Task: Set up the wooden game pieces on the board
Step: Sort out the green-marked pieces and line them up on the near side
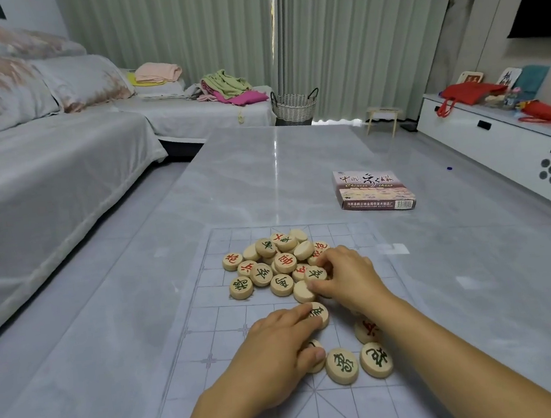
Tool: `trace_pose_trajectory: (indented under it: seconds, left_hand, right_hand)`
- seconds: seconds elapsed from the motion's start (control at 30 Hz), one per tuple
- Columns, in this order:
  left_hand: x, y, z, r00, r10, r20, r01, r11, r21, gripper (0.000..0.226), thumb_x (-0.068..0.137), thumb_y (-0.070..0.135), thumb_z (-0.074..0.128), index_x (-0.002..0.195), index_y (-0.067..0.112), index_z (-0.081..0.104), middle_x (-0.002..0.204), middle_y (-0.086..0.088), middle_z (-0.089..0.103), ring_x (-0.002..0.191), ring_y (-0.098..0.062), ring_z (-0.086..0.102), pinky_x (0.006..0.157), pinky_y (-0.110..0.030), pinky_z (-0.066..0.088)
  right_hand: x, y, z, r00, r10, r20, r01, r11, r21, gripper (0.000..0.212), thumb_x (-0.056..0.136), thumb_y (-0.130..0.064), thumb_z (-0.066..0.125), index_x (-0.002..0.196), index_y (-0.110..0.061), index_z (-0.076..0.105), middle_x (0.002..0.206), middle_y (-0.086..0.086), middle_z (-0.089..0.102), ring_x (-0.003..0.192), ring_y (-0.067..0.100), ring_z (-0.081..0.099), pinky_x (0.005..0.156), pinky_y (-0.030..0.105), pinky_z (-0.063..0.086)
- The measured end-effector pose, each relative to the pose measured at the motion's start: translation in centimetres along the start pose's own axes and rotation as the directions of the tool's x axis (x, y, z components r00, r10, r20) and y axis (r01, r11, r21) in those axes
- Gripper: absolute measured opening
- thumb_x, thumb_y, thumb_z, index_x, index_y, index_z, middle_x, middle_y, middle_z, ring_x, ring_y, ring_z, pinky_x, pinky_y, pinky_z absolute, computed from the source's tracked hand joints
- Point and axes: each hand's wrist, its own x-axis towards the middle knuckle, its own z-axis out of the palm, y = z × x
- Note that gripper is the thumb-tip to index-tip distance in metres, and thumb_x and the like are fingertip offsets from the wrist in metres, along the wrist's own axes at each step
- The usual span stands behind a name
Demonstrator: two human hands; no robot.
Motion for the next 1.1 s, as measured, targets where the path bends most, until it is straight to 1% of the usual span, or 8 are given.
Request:
trace_pose_trajectory:
  seconds: [0.1,0.2,0.4,0.6,0.77,0.9,1.0,1.1]
  left_hand:
    - [0.1,0.1,-0.1,1.0,-0.007,0.009,0.007,1.0,0.005,0.05,0.095,0.041,0.037,0.143,0.036,0.025,0.156,0.016,0.009,0.141,-0.007,0.013,0.113,-0.026,0.012]
    - [0.1,0.4,-0.2,1.0,-0.022,0.017,0.021,1.0,0.003,0.05,0.095,0.042,0.038,0.143,0.035,0.026,0.156,0.015,0.011,0.141,-0.009,0.014,0.114,-0.029,0.013]
    - [-0.1,0.6,-0.4,0.999,-0.033,0.028,0.033,0.999,-0.013,0.051,0.093,0.043,0.041,0.142,0.034,0.029,0.156,0.014,0.014,0.141,-0.01,0.015,0.116,-0.031,0.014]
    - [-0.2,0.4,-0.7,0.999,-0.024,0.038,0.025,0.999,-0.039,0.049,0.093,0.043,0.043,0.14,0.034,0.032,0.155,0.015,0.015,0.141,-0.009,0.016,0.117,-0.03,0.016]
    - [-0.2,0.4,-0.9,0.999,-0.027,0.041,0.029,0.998,-0.05,0.048,0.093,0.042,0.043,0.14,0.034,0.033,0.155,0.015,0.015,0.141,-0.009,0.016,0.116,-0.028,0.015]
    - [-0.3,0.1,-1.1,0.995,-0.096,-0.025,0.093,0.991,-0.094,0.046,0.093,0.041,0.044,0.137,0.031,0.038,0.153,0.012,0.022,0.138,-0.013,0.025,0.113,-0.031,0.025]
    - [-0.5,-1.1,-1.7,0.967,-0.217,-0.135,0.205,0.974,-0.099,0.04,0.093,0.04,0.044,0.131,0.027,0.045,0.142,0.008,0.039,0.126,-0.015,0.041,0.102,-0.032,0.037]
    - [-0.6,-1.9,-2.1,0.948,-0.291,-0.125,0.289,0.957,-0.038,0.036,0.093,0.039,0.044,0.126,0.024,0.048,0.132,0.004,0.046,0.118,-0.018,0.046,0.096,-0.033,0.041]
  right_hand:
    - [-0.4,2.2,-1.2,0.994,0.106,-0.029,-0.104,0.992,0.068,0.042,0.076,-0.035,0.067,0.111,-0.017,0.056,0.113,0.003,0.054,0.107,0.022,0.051,0.093,0.037,0.042]
    - [-0.8,4.4,-2.3,0.984,0.171,0.048,-0.172,0.985,0.024,0.036,0.075,-0.029,0.066,0.108,-0.02,0.054,0.115,0.003,0.051,0.108,0.022,0.048,0.092,0.038,0.043]
    - [-1.2,4.4,-2.2,0.99,0.078,0.12,-0.089,0.992,0.089,0.04,0.079,-0.034,0.07,0.115,-0.023,0.057,0.099,-0.008,0.046,0.109,0.016,0.042,0.092,0.032,0.041]
    - [-1.1,3.9,-1.9,0.981,0.088,0.171,-0.099,0.994,0.056,0.044,0.08,-0.042,0.066,0.12,-0.027,0.059,0.11,-0.001,0.049,0.118,0.021,0.036,0.099,0.035,0.036]
    - [-2.0,5.0,-2.4,0.992,0.067,0.105,-0.074,0.995,0.062,0.027,0.088,-0.031,0.058,0.113,-0.024,0.064,0.115,0.002,0.054,0.119,0.023,0.038,0.1,0.036,0.037]
    - [-2.6,2.9,-2.0,1.0,-0.028,-0.014,0.03,0.985,0.17,0.024,0.089,-0.027,0.057,0.112,-0.023,0.063,0.108,-0.001,0.054,0.11,0.017,0.044,0.089,0.028,0.038]
    - [-2.5,0.1,-1.0,0.98,-0.191,0.046,0.188,0.98,0.064,0.028,0.087,-0.035,0.058,0.112,-0.023,0.063,0.11,-0.001,0.055,0.111,0.018,0.044,0.088,0.03,0.038]
    - [-1.8,-2.6,0.0,0.979,-0.139,0.148,0.161,0.976,-0.146,0.041,0.082,-0.046,0.06,0.111,-0.017,0.06,0.12,0.003,0.047,0.112,0.021,0.044,0.078,0.032,0.037]
